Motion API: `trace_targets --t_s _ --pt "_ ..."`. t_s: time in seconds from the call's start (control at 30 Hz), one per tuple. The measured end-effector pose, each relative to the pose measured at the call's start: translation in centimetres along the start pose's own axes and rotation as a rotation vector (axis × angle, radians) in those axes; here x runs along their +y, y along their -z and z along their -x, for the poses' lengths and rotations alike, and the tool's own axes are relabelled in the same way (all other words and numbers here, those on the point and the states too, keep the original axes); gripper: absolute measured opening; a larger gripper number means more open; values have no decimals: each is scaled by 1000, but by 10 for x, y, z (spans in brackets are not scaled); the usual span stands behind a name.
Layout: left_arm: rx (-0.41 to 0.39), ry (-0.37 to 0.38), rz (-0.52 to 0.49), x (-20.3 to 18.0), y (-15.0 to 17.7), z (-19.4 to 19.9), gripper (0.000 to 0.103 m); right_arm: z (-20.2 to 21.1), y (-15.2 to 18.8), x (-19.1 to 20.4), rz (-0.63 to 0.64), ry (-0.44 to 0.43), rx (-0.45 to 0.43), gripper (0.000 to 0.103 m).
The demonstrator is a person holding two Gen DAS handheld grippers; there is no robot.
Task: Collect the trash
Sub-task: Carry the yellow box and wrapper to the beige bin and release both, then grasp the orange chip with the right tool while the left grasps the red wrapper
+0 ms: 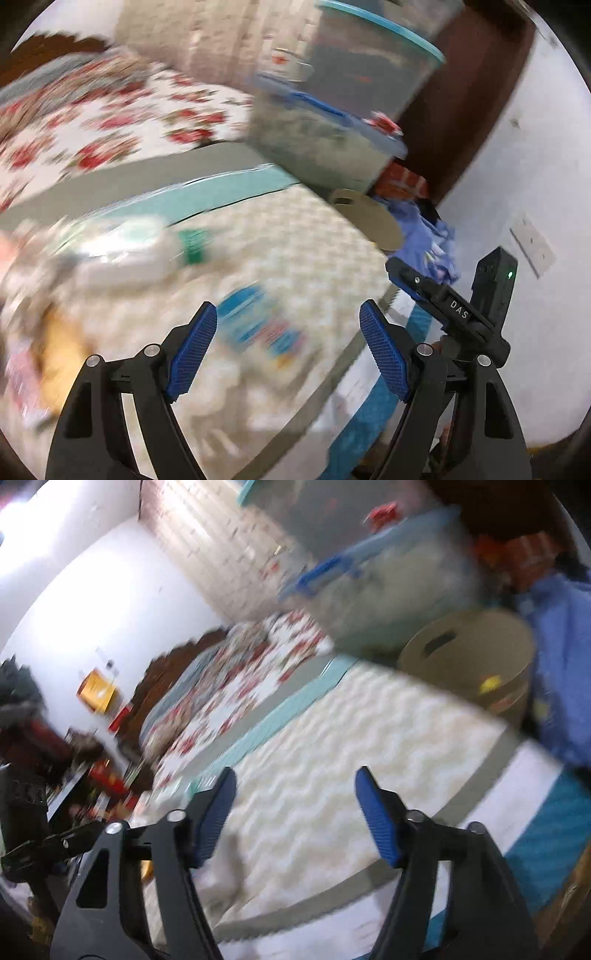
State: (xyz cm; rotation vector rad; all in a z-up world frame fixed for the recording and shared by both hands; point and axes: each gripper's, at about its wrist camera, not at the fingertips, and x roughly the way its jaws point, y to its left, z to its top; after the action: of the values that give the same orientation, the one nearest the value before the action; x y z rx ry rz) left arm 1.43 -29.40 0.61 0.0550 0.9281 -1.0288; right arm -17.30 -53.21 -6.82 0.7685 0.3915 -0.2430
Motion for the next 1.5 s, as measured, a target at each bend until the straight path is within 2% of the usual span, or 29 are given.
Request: trace_targets --t_s 0.07,0.23,0.4,0.5,0.57,0.63,0.77,0.83,0.9,0.97,1.03,1.13,1.2,1.33,1.5 --pt "1 -15 67 29 15 19 76 -11 14 13 7 -32 56 55" --pt "5 -79 160 76 45 44 76 -42 41 46 47 -50 180 56" --pt "-65 -179 234 123 61 86 76 -64 57 74 108 -9 235 64" --pt "-103 -222 303 153 68 110 76 -78 73 88 106 -51 318 63" --pt "-126 -259 322 165 71 122 75 -84 88 107 160 -80 366 62" --pt "-145 -302 335 177 74 132 75 -80 100 129 244 -50 343 63" --pt "-171 -425 352 199 81 151 75 -58 99 156 333 51 166 63" --pt "-193 -442 373 210 84 161 75 -47 91 165 343 42 112 63" --pt "-211 -461 417 226 88 173 75 -44 88 181 365 -2 100 63" --pt "-225 -454 466 241 91 182 75 -48 90 196 390 -34 128 63" --pt "-233 -427 504 255 93 188 75 -59 97 208 412 -78 186 63" --pt "-242 -427 524 266 92 193 75 -82 110 224 404 -144 295 63" --pt "-219 -420 538 275 88 191 75 -101 118 237 403 -172 359 63" --pt "-216 -361 548 278 86 192 74 -127 128 246 397 -135 393 63" --pt "-133 -231 463 246 91 169 42 -163 120 239 335 -83 424 63"
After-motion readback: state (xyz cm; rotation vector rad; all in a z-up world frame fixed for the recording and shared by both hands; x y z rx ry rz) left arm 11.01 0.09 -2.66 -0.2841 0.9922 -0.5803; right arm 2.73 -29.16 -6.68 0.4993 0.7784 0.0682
